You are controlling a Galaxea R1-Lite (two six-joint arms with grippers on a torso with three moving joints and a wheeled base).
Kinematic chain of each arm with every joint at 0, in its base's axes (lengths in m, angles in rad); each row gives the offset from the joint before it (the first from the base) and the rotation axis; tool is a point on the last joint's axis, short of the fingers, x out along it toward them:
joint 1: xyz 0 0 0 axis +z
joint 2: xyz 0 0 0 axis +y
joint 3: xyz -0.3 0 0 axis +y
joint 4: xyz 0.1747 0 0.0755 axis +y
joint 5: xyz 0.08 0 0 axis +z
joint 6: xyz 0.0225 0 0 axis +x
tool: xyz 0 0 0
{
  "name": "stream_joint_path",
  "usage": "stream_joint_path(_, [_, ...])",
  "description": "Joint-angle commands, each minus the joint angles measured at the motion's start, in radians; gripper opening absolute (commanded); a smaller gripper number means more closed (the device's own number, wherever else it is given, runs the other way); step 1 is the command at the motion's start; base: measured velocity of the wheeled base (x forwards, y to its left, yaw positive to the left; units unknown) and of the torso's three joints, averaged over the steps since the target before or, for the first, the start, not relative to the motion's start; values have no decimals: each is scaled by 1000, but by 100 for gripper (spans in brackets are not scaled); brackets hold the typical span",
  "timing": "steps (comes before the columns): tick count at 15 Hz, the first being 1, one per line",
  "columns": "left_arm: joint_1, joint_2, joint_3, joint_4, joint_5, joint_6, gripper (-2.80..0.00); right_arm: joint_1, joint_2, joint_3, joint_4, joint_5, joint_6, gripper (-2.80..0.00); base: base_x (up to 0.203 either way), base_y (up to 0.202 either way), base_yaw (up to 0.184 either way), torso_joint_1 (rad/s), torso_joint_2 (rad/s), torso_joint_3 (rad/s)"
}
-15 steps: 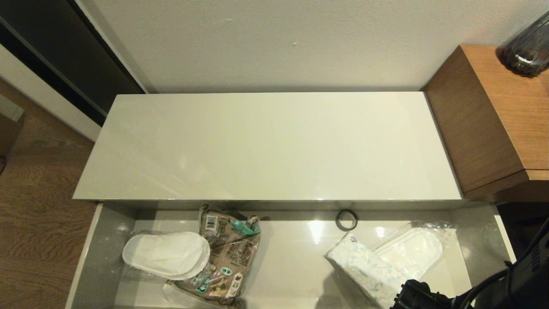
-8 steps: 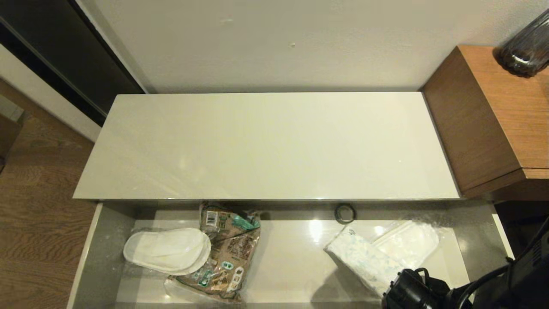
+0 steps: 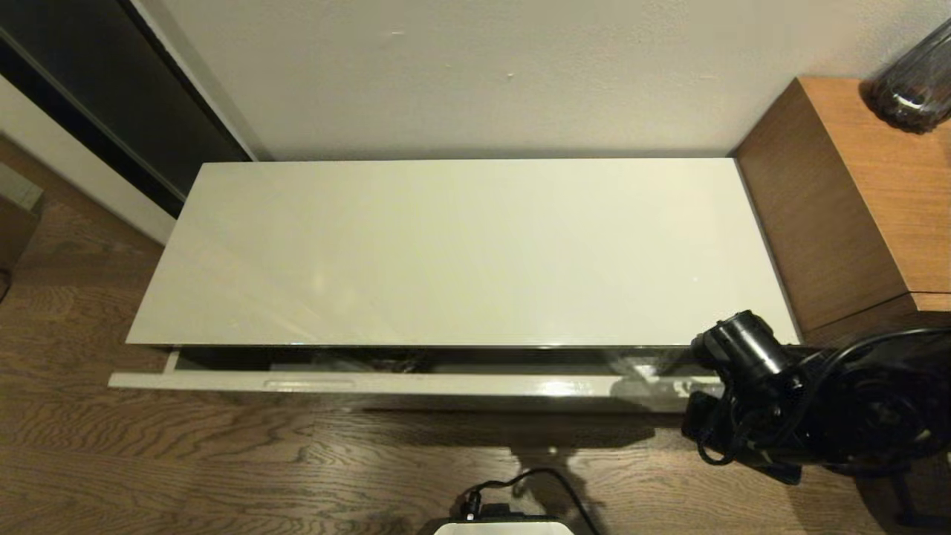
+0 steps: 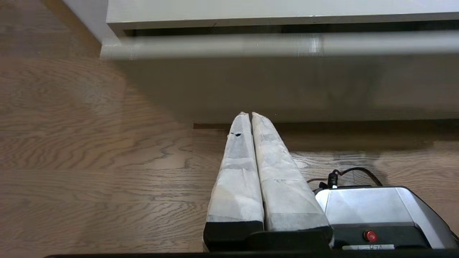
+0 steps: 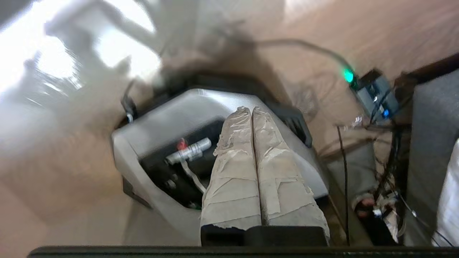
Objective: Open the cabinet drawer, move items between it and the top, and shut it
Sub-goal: Close the drawer
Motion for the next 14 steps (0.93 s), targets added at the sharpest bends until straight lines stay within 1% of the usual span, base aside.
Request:
stream_joint_path(1, [0,0,0,-1,-2,0,-280,-16,-57,-27,34,3,1,-280,0,0,0,0,0,0])
stream_joint_path(5, [0,0,2,-1,0,0,-280,-13,-132,3,85,5,-1,-280,0,0,0,0,0,0])
stream_joint_path(8, [0,0,1,-1,0,0,-280,0,-230,35,144,13,-3,-280,0,0,0,0,0,0])
stream_joint_path(10, [0,0,0,-1,0,0,-280,13,-300,64,177,4,-2,-280,0,0,0,0,0,0])
stream_joint_path(11, [0,0,0,-1,0,0,-280,16,-336,68,205,2,-2,-280,0,0,0,0,0,0])
stream_joint_path(13, [0,0,0,-1,0,0,-280,29,-451,58,307,-4,-1,-280,0,0,0,0,0,0])
stream_joint_path(14, [0,0,0,-1,0,0,-280,52,-512,48,385,-32,-1,-280,0,0,0,0,0,0])
